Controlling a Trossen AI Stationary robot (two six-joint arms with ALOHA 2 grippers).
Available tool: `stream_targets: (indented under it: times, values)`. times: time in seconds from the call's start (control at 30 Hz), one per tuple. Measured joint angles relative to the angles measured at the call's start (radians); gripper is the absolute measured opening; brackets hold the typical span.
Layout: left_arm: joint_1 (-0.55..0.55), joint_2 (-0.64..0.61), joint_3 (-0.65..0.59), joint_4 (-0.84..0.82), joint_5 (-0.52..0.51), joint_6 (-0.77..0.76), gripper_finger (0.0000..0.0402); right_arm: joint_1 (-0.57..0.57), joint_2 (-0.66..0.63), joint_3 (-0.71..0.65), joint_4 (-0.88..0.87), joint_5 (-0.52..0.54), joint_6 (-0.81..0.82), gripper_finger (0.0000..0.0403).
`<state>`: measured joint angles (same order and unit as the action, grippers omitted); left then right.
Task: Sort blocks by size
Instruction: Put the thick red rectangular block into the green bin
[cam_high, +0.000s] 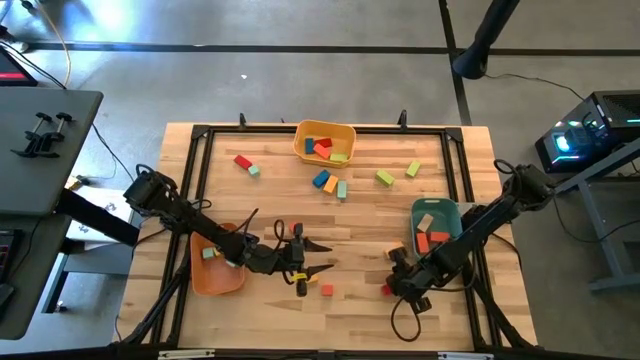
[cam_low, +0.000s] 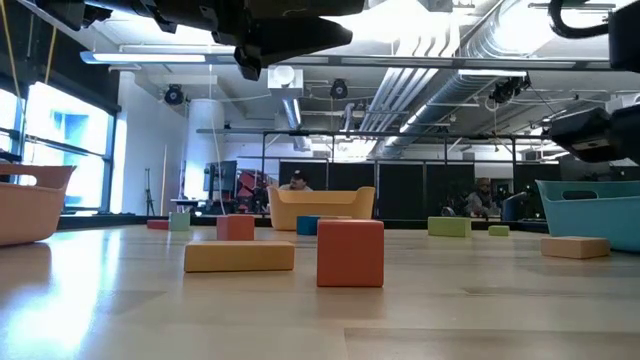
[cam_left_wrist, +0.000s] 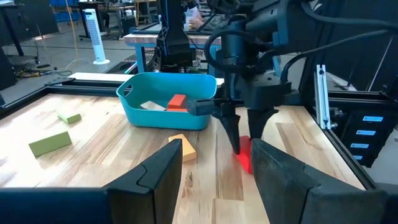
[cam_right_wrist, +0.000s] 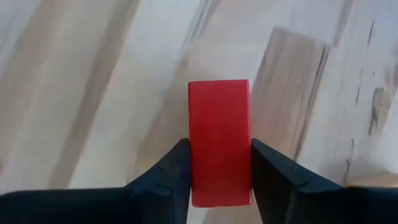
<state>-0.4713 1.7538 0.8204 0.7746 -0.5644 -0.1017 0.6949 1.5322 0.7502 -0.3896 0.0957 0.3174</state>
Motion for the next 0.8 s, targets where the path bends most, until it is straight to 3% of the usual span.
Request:
stream_targets:
  times: [0.1,0.2,0.33,0.4,0.5,0.6,0.67,0.8]
  values:
    - [0.0,0.0,0.0,0.0,0.0,0.0,0.0174,-0.001,0.001,0.023,-0.001,0.016,0.025,0.0125]
    - [0.0,0.0,0.0,0.0,0.0,0.0,0.0174,-0.001,-0.008,0.106,-0.099,0.13,0.059,0.0125]
    - [0.0,0.0,0.0,0.0,0.0,0.0,0.0174,-0.006,-0.044,0.255,-0.45,0.385,0.207,0.0125]
    - [0.0,0.0,0.0,0.0,0.0,-0.001,0.0174,-0.026,-0.068,0.31,-0.678,0.435,0.354,0.0125]
    - [0.0,0.0,0.0,0.001,-0.001,-0.003,0.0174,-0.076,-0.115,0.329,-0.967,0.408,0.631,0.0125]
    - [0.0,0.0,0.0,0.001,-0.002,-0.002,0.0174,-0.13,-0.184,0.277,-1.092,0.311,0.904,0.0125]
    - [0.0,0.0,0.0,0.0,-0.001,-0.002,0.0174,-0.16,-0.233,0.215,-1.09,0.231,1.002,0.0125]
    - [0.0,0.0,0.0,-0.005,-0.001,-0.002,0.0174,-0.212,-0.304,0.056,-0.979,0.069,1.038,0.0125]
